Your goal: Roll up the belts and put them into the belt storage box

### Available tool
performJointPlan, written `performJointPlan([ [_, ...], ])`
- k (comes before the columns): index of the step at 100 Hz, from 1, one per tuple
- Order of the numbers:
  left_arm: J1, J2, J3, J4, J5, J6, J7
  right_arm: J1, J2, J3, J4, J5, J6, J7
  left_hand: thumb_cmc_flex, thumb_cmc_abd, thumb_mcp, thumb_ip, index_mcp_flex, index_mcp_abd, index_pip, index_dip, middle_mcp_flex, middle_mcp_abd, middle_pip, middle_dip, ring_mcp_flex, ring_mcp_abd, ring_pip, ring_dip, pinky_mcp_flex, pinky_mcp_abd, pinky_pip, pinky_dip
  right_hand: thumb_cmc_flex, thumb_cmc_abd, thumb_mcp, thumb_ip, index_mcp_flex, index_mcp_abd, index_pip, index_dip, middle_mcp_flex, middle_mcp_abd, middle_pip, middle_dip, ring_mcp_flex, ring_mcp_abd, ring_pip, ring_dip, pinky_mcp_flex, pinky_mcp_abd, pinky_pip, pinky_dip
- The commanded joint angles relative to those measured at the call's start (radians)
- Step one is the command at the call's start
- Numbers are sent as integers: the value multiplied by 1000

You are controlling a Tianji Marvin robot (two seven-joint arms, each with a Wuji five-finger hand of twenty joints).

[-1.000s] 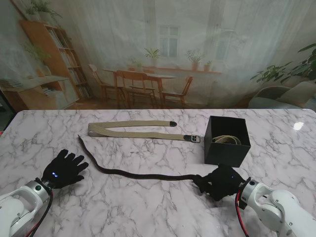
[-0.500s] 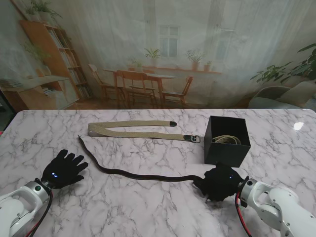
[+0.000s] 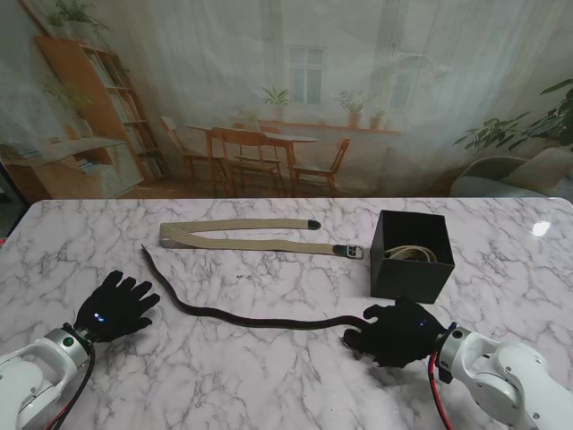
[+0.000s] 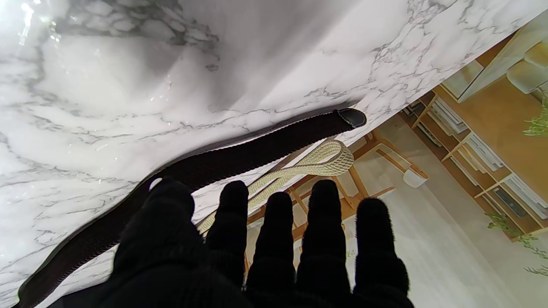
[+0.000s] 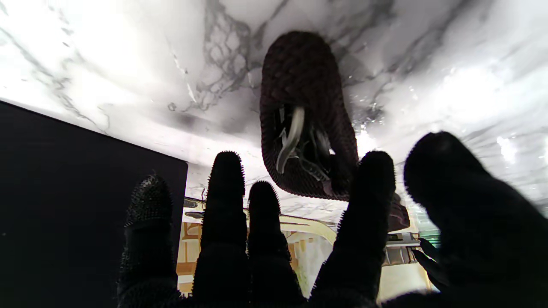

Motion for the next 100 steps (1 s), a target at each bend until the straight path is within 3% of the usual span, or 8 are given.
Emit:
performJointPlan([
  [1, 2, 1, 3, 2, 1, 3, -13, -10, -1, 0, -8, 4, 10, 15, 28, 45, -12, -14, -8, 24, 11, 12, -43, 29, 1, -9, -12, 16, 17, 11, -16, 39, -4, 7, -39, 23, 11, 25, -18, -11, -17, 30, -44, 35, -47, -43, -26, 25, -50, -28, -13, 36, -17, 10],
  [10, 1, 1, 3, 2, 0, 2, -14, -13, -2, -2, -13, 21, 25, 41, 28, 45, -11, -13, -8, 23, 11, 12, -42, 30, 2, -9, -11, 16, 18, 11, -17, 39, -4, 7, -38, 38, 5, 22, -9, 18, -20, 35, -60, 58, -64, -70, -24, 39, -78, -44, 2, 26, -15, 9],
  [19, 1, 1, 3, 2, 0, 2, -15, -11, -1, -6, -12, 37, 38, 65, 27, 46, -12, -13, -9, 23, 11, 12, -45, 29, 1, -9, -11, 16, 18, 11, -17, 38, -4, 6, -13, 42, -7, -32, 41, 72, 17, -23, -82, 99, -64, -88, -6, 49, -89, -55, 44, 0, 22, 16],
  [37, 0, 1, 3, 2, 1, 2, -14, -9, -3, -12, -13, 61, 64, 89, 24, 45, -12, -14, -9, 24, 11, 12, -47, 30, 1, -9, -13, 16, 17, 11, -18, 38, -5, 6, -2, 53, 32, -14, 80, 173, 5, -61, -160, 187, -98, -108, 60, 54, -30, -35, 151, -76, 143, 44],
  [60, -1, 1, 2, 3, 1, 2, -11, -8, -5, -15, -8, 70, 72, 78, 24, 45, -12, -14, -10, 24, 11, 12, -49, 30, 1, -9, -14, 14, 17, 10, -18, 37, -6, 6, 24, 84, 105, 19, 140, 506, -90, -74, -130, 201, -40, -86, 168, 33, 94, 17, 247, -147, 240, 48],
  [76, -1, 1, 2, 3, 0, 1, -13, -6, -6, -19, -4, 79, 80, 79, 26, 46, -11, -13, -11, 23, 10, 12, -49, 30, 1, -9, -13, 16, 17, 11, -18, 38, -6, 6, 35, 89, 137, 14, 180, 606, -160, -91, -51, 169, 5, -69, 237, 19, 135, 35, 284, -154, 266, 46],
  [90, 0, 1, 1, 1, 1, 1, -15, -10, -6, -16, -12, 94, 87, 98, 26, 46, -11, -14, -11, 25, 10, 12, -48, 30, 1, -9, -14, 16, 17, 11, -18, 38, -6, 6, 23, 81, 113, 14, 74, 541, -219, -63, 253, 104, 51, -47, 291, 15, 176, 73, 309, -167, 287, 55],
  [100, 0, 1, 1, 1, 0, 1, -14, -13, -6, -10, -21, 90, 87, 105, 26, 46, -11, -14, -12, 24, 10, 12, -47, 30, 2, -9, -14, 17, 18, 11, -18, 38, -5, 6, 2, 84, 86, 16, 20, 518, -179, -19, 338, 60, 163, 31, 309, 2, 226, 114, 324, -187, 300, 65],
])
